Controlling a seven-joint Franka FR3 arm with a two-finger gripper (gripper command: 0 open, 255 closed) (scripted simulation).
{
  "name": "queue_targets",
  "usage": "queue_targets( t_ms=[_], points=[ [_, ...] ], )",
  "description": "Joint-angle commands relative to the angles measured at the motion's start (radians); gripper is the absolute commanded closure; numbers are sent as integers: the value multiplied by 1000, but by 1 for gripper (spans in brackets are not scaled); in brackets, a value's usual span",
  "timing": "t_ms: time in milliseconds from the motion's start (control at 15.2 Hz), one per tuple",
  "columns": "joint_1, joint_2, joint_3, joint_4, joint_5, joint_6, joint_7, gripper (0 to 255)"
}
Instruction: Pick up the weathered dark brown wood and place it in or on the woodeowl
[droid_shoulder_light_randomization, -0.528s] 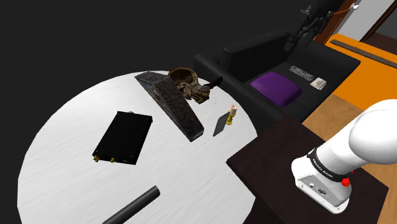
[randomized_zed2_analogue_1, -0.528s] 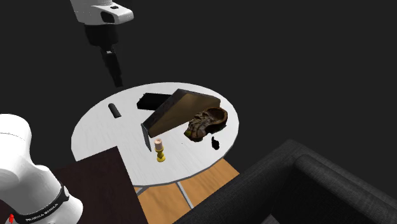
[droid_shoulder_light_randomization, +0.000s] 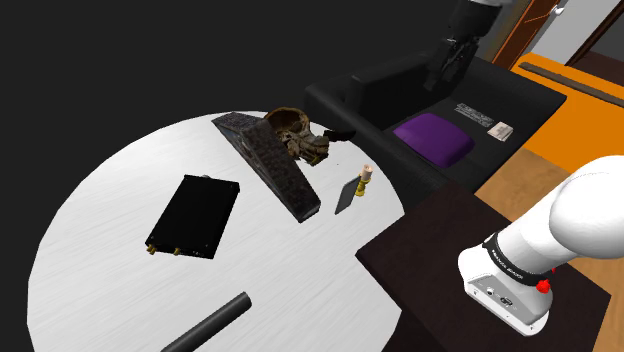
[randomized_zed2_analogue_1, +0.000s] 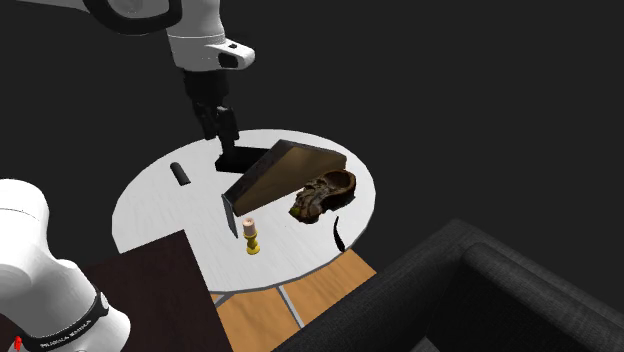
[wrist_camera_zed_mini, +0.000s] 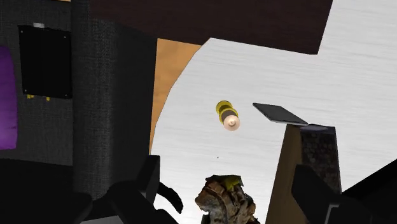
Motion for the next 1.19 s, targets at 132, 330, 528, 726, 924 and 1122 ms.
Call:
queue_targets(
  t_ms=[132, 330, 528, 726, 924, 1122],
  points=[
    [12, 129, -34, 8, -39, 102, -131, 0],
    [20, 241, -54, 36, -64, 171, -223, 0],
    [26, 357, -69, 77, -84, 235, -311, 0],
    [32, 475, -78, 129, -102, 291, -394, 0],
    [35, 593, -82, 191, -118, 339, -472, 0],
    [37, 712, -79, 263, -134, 379, -545, 0]
  ],
)
